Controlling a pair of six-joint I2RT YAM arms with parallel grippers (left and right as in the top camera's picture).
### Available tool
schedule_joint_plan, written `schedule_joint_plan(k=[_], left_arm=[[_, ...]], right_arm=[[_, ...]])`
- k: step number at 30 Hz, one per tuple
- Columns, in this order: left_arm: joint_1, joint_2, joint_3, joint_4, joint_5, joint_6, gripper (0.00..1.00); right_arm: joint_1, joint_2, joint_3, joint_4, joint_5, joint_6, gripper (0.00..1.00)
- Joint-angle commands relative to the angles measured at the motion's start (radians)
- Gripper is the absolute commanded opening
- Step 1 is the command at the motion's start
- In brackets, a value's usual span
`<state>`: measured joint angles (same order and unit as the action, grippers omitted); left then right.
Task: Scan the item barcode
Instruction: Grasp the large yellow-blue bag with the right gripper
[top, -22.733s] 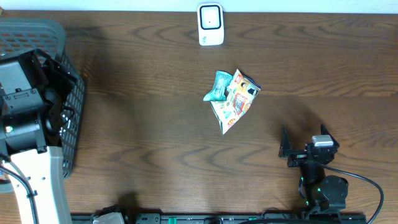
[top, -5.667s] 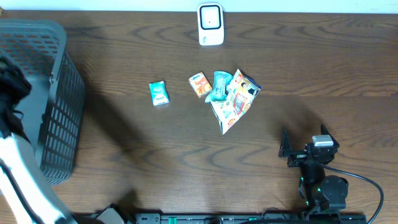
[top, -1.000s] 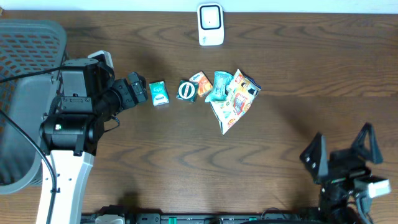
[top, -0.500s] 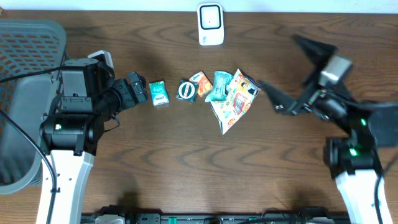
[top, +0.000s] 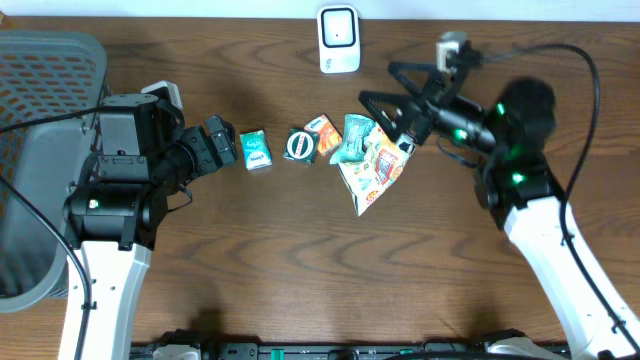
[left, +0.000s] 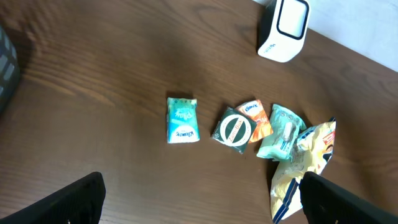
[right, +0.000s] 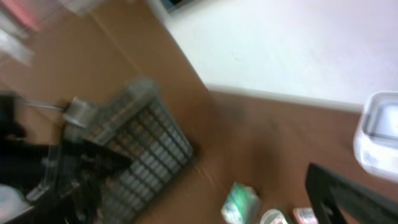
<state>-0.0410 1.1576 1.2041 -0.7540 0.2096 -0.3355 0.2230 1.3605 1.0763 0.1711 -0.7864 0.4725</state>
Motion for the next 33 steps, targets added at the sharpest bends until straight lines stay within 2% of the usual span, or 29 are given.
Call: schedule_joint_plan(k=[1,5,10,13,16,19,22,24,33], left_arm=[[0.003,-0.001,0.015,-0.001,-0.006,0.017,0.98],[0.003,-0.001,0.015,-0.001,-0.006,0.017,0.98],[0.003,-0.001,0.015,-0.001,-0.006,0.017,0.98],[0.003,-0.001,0.015,-0.001,-0.006,0.017,0.98],[0.003,-0.001,0.015,-0.001,-0.006,0.017,0.98],[0.003,-0.001,0.015,-0.001,-0.006,0.017,0.98],[0.003,-0.001,0.015,-0.001,-0.006,0.017,0.98],[0.003,-0.001,0.015,-0.001,-0.006,0.017,0.98],[0.003,-0.001,0.015,-0.001,-0.006,0.017,0.98]], right_arm=[[0.037,0.045,0.171,-0.264,0.249,-0.175,0.99],[0.102,0.098,0.294,-0.634,0.541,-0.291,0.99],[0.135,0.098,0.294,-0.78,0.304,-0.291,0.99],[0.158,0.105,0.278,-0.762,0.344,-0.27,0.99],[0.188,0.131,0.277,-0.771,0.483,-0.137,0.99],[0.23,0.175,0.277,-0.769,0.55,-0.109,0.99],[0.276,0.22,0.277,-0.79,0.719,0.019,0.99],[0.301,0.249,0.278,-0.796,0.784,0.054,0.99],[0.319,0.413,0.296,-0.883,0.86,0.185,0.99]])
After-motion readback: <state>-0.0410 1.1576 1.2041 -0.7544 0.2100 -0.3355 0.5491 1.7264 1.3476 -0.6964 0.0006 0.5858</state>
